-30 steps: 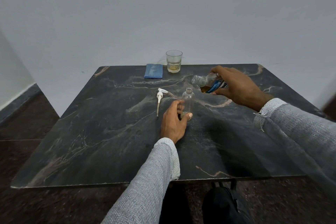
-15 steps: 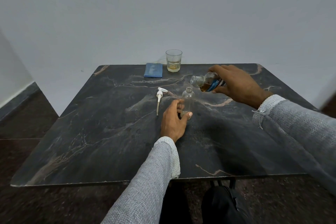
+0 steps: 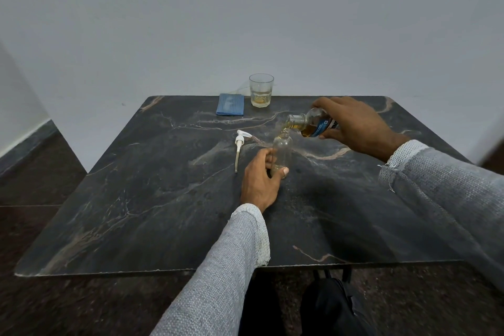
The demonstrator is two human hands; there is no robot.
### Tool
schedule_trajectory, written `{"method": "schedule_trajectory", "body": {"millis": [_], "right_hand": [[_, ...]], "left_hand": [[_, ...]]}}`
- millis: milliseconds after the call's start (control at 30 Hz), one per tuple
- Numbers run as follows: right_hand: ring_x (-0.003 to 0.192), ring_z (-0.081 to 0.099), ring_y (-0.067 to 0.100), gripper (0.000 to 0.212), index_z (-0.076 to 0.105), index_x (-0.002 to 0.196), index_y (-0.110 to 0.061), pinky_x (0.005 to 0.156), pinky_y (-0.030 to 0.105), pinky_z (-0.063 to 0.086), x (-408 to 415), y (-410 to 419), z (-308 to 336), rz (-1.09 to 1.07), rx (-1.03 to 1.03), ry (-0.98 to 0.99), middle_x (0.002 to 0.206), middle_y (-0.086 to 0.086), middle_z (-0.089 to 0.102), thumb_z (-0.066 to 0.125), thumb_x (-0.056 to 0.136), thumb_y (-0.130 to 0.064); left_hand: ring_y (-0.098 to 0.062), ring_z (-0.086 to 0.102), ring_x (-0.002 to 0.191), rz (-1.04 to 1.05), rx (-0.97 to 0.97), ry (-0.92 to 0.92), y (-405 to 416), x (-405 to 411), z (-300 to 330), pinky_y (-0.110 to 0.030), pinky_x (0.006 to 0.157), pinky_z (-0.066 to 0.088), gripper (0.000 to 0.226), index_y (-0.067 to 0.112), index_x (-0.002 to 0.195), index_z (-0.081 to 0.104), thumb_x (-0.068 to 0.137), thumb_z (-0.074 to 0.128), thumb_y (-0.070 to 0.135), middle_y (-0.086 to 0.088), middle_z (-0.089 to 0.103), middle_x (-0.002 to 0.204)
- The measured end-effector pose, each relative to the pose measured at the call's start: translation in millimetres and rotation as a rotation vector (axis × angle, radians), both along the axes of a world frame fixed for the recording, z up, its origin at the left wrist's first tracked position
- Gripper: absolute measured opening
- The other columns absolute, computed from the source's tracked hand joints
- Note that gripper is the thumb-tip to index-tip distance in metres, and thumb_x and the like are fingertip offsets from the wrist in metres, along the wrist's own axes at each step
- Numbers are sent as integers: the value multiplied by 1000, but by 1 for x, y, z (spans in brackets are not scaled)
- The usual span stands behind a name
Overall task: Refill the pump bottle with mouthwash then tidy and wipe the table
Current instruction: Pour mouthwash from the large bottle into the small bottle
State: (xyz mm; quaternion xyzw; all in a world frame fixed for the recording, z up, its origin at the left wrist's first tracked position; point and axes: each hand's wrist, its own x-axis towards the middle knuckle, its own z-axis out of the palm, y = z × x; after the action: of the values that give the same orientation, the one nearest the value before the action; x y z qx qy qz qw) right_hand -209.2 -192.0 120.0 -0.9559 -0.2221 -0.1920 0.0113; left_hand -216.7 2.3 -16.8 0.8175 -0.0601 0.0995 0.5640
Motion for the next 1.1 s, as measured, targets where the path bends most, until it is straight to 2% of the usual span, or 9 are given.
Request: {"method": "schedule_trajectory", "body": {"millis": [300, 567, 1100], "right_hand": [[109, 56, 31, 58, 48, 131, -13, 85, 40, 46, -2, -1, 3, 4, -5, -23, 124, 13, 62, 76, 80, -23], [105, 56, 30, 59, 47, 131, -15, 79, 34, 42, 0, -3, 7, -11, -17, -25, 120, 12, 62, 76, 81, -24], [104, 56, 31, 60, 47, 131, -15, 82, 41, 46, 1, -6, 14, -3, -30, -49, 119, 13, 63, 77, 80, -24]], "left_hand": [[-5, 60, 102, -1, -10, 6, 0, -1, 0, -28, 94, 49, 48, 25, 125, 54, 82, 75, 18, 7, 64, 115], [-6, 61, 105, -1, -16, 12, 0, 1, -1, -33, 97, 50, 48, 28, 124, 53, 82, 75, 19, 10, 64, 115], [-8, 61, 106, 10, -16, 8, -1, 1, -2, -33, 98, 50, 50, 27, 125, 53, 81, 76, 20, 6, 66, 117]]}}
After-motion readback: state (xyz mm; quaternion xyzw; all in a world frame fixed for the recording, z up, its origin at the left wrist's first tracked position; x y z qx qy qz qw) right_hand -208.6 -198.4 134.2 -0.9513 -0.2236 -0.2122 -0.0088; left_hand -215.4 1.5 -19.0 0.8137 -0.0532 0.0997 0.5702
